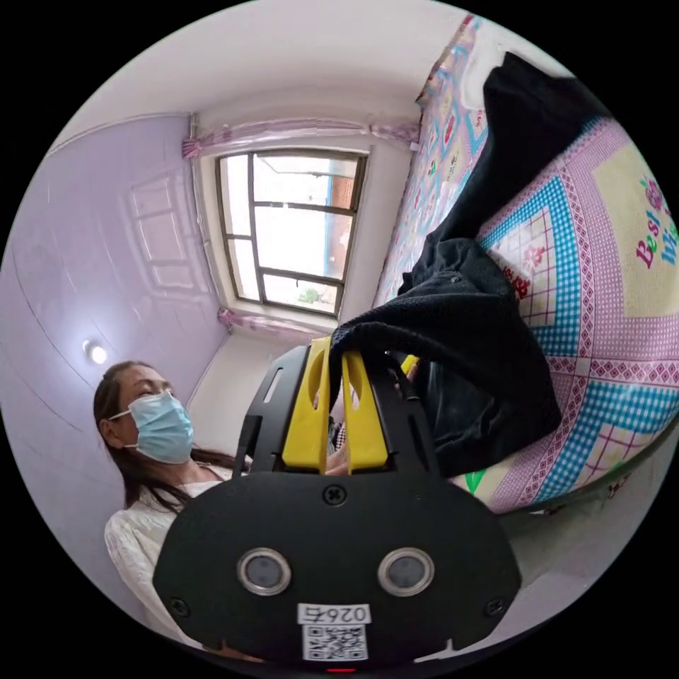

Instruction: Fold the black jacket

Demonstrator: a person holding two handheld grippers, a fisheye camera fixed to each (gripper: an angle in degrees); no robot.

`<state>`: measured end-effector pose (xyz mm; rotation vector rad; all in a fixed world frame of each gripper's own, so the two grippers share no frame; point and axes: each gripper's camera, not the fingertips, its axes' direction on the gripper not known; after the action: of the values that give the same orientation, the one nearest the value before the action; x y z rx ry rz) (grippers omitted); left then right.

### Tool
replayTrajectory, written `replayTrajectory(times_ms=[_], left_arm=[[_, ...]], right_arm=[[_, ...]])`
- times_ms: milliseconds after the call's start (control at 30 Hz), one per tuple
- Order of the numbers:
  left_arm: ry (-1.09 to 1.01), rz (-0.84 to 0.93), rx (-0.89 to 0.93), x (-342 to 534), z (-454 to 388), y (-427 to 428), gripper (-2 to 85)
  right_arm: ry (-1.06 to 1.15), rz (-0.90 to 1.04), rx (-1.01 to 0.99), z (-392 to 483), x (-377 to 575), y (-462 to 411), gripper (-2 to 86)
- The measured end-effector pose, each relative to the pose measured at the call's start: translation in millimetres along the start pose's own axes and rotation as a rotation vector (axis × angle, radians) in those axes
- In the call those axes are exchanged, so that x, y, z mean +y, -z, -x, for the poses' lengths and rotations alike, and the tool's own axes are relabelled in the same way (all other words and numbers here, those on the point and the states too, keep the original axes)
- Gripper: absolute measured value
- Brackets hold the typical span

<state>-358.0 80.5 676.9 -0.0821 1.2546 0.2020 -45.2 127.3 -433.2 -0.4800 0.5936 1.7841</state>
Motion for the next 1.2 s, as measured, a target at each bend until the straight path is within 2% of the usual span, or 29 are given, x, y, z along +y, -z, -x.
replayTrajectory(times_ms=[200,300,333,433,500,533,567,667,767,867,1000,1200], left_arm=[[0.066,-0.225,-0.026,-73.3,31.3,23.4,21.0],[0.112,-0.169,-0.07,-113.2,48.5,14.5,10.7],[0.118,-0.127,-0.065,-126.9,46.4,5.3,4.6],[-0.038,-0.081,-0.053,-161.8,2.6,-17.7,1.5],[-0.188,-0.055,-0.083,-179.9,-31.7,-22.5,1.6],[-0.255,0.02,-0.18,-190.4,-46.1,-27.4,2.3],[-0.249,0.113,-0.317,-198.2,-48.0,-32.5,3.4],[-0.161,0.227,-0.629,-195.4,-26.6,-29.2,6.2],[-0.114,0.203,-0.652,-180.7,-10.8,-5.4,6.3],[-0.101,0.154,-0.614,-162.7,-4.4,11.2,5.8],[-0.104,0.189,-0.626,-138.8,5.1,0.4,7.5],[-0.115,0.198,-0.691,-118.4,26.8,-48.2,18.7]], right_arm=[[-0.071,-0.007,-0.01,-32.0,17.9,35.8,-1.3],[-0.114,-0.036,-0.035,-50.5,23.9,45.6,-1.4],[-0.109,-0.043,-0.038,-50.8,24.0,46.2,-1.5],[0.018,-0.078,-0.035,-30.4,23.0,44.4,-1.5],[0.13,-0.027,0.018,-10.0,29.4,25.4,-1.1],[0.137,0.009,0.034,-9.1,32.7,16.1,-1.0],[0.117,0.112,0.075,-15.2,40.3,-7.2,-0.7],[0.005,0.367,0.258,-59.5,71.6,-63.6,1.5],[-0.073,0.483,0.308,-85.9,93.4,-81.4,4.4],[-0.078,0.438,0.321,-77.5,92.2,-65.1,5.9],[-0.092,0.275,0.462,-71.4,74.2,-26.6,6.0],[-0.106,0.168,0.607,-71.1,50.6,-20.4,6.5]])
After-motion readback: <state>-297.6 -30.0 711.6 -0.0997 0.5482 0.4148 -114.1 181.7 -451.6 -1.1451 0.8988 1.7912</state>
